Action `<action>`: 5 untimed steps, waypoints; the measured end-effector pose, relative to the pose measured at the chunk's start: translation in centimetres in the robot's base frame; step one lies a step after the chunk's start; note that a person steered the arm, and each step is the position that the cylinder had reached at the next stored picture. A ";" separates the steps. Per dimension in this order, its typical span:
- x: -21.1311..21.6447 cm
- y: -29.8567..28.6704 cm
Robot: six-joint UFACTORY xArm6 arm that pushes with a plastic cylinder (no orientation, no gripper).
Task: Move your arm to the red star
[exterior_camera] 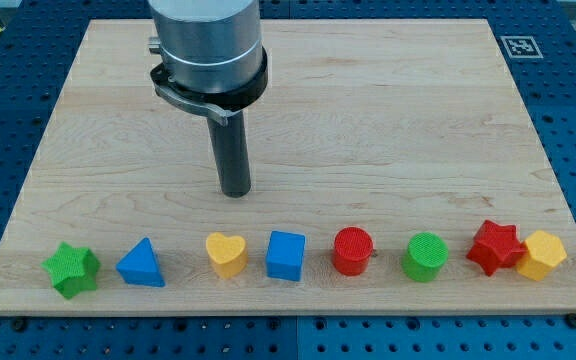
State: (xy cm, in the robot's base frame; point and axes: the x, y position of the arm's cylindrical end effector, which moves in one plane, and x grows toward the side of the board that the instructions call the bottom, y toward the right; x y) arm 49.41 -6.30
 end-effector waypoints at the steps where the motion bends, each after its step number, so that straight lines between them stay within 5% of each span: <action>1: 0.0 -0.1; 2: 0.0 0.0; 3: -1.4 6.4; 5: -2.4 27.7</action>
State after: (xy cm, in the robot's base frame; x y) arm 47.05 21.41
